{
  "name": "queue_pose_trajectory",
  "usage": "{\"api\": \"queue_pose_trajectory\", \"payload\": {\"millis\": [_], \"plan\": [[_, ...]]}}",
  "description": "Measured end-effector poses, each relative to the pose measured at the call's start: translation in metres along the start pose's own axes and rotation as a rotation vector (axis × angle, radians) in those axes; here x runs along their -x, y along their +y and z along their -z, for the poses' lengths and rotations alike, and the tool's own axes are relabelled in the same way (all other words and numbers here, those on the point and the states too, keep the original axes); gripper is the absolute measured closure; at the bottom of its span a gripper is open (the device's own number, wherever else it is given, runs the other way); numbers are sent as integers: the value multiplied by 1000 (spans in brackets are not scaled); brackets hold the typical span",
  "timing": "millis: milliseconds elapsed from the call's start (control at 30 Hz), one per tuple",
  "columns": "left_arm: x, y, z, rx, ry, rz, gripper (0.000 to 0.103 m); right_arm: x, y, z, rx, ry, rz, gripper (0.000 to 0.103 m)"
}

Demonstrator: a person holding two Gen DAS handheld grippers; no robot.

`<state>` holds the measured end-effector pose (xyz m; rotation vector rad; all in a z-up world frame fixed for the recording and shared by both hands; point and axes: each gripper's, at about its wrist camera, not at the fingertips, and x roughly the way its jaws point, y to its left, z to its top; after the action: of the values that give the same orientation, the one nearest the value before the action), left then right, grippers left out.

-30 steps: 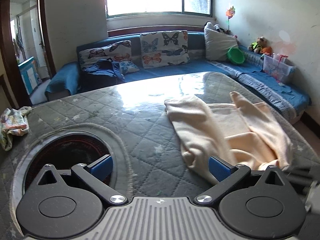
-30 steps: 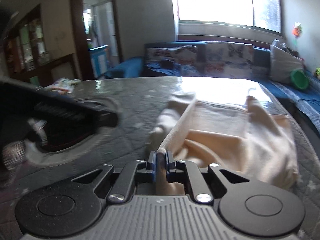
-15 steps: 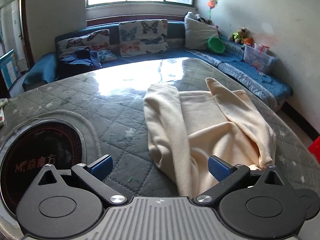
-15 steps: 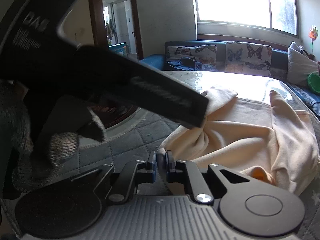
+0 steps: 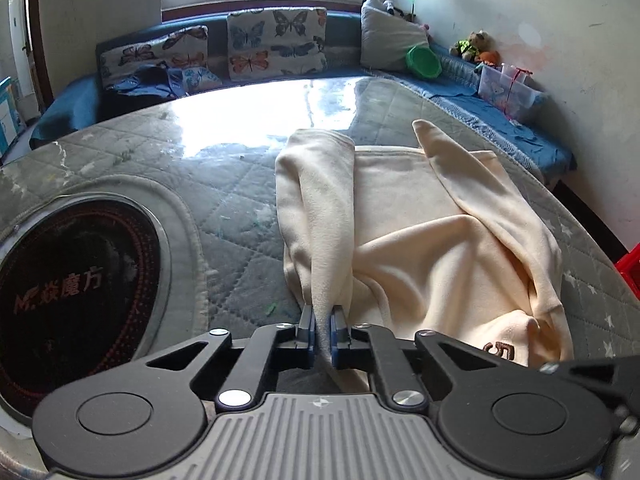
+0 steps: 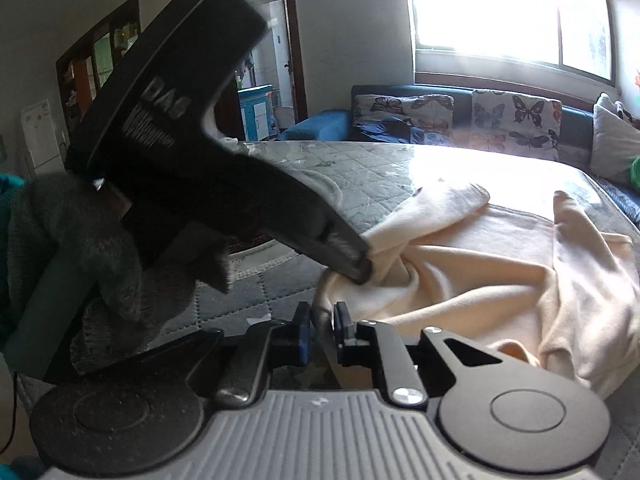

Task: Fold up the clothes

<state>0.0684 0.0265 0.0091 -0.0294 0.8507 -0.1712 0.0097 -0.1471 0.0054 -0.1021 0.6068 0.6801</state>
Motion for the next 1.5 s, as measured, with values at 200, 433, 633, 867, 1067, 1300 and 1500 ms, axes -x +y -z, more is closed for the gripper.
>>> {"api": "queue_pose_trajectory", "payload": {"millis": [200, 433, 633, 867, 1067, 1300, 1500], "plan": [[9, 10, 7, 26, -9, 4, 97, 33, -28, -10, -49, -66, 104, 81], [22, 16, 21, 35, -16, 1, 97, 27, -70, -33, -82, -53, 299, 80], [32, 24, 32, 64, -14, -4, 97, -7, -100, -30, -103, 48, 373, 76], [41, 28, 37, 67, -20, -11, 97, -7, -109, -13, -87, 92, 377, 90], [49, 30, 40, 72, -23, -25, 97, 28, -111, -7, -86, 46, 426, 100], [62, 35, 50, 73, -19, -34, 97, 82, -116, 21, -122, 18, 512, 100], [81, 40, 70, 77, -11, -31, 97, 116, -106, 50, -181, 52, 523, 100]]}}
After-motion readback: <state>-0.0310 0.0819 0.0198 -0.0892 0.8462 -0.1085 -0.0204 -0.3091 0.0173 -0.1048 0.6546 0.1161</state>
